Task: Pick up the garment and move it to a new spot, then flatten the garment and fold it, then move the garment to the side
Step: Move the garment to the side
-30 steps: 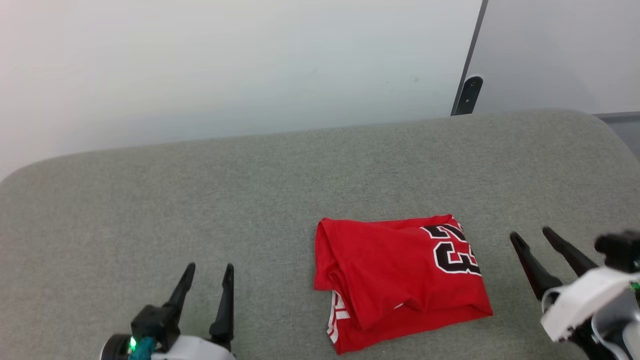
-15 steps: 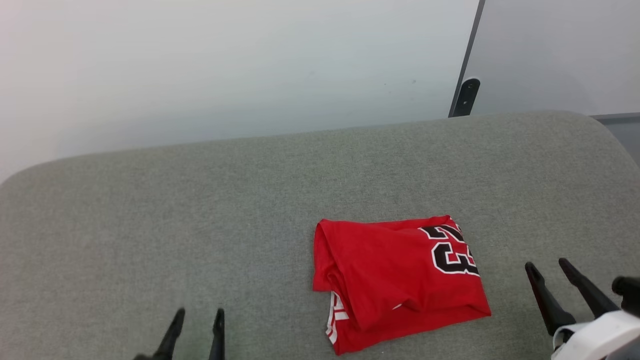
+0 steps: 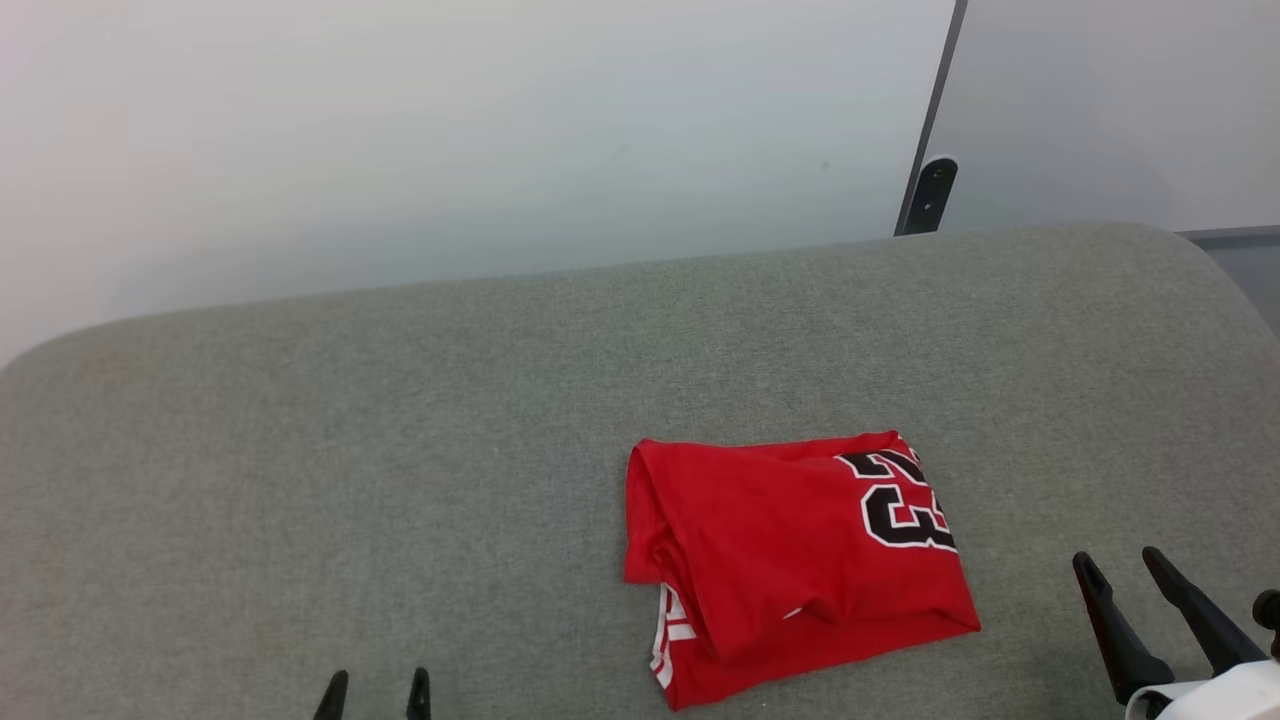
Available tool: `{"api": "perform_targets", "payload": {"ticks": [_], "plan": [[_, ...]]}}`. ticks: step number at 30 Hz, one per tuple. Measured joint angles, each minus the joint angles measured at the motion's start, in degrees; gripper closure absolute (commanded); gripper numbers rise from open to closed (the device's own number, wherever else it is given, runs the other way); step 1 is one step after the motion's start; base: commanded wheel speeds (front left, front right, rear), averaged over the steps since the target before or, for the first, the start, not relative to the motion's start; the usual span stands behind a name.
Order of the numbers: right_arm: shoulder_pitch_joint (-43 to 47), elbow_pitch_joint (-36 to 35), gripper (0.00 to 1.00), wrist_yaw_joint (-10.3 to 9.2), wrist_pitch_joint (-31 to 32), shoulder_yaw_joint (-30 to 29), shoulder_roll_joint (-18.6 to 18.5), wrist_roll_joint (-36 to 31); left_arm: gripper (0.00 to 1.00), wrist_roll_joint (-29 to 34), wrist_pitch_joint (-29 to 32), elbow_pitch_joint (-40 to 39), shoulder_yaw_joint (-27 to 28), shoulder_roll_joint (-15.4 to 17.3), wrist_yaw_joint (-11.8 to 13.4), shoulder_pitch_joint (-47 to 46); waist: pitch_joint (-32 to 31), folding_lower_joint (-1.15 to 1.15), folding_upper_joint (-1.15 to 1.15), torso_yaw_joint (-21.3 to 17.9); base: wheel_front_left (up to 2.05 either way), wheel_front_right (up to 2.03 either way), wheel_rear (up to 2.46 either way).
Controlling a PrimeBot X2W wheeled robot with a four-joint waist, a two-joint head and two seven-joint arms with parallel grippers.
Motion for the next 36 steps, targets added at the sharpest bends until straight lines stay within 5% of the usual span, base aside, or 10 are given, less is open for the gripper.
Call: {"api": "perform_targets", "payload": {"ticks": [20,27,36], "plan": [[0.1,-1.5,0.00,0.00,2.8,0.7,0.8,-1.0,0.00,0.5,0.0,-0.1,-0.2,0.0,0.0,0.3,-0.1,0.00,0.00,0.4,0.00,0.00,0.00],[-10.5,0.3,0.00,0.00,11.4,6.5,-1.7,-1.7,0.00,0.8,0.0,0.2,-1.0,-0.2,0.1,-1.5,1.2,0.00,0.00,0.8,0.00,0.00,0.00],[-23.8,10.7,0.00,0.00,27.3,11.4,-2.9,0.2,0.00,0.9,0.0,1.2,-3.1,-0.4,-0.3,-7.7,5.1,0.00,0.00,3.4,0.00,0.00,0.00]]}}
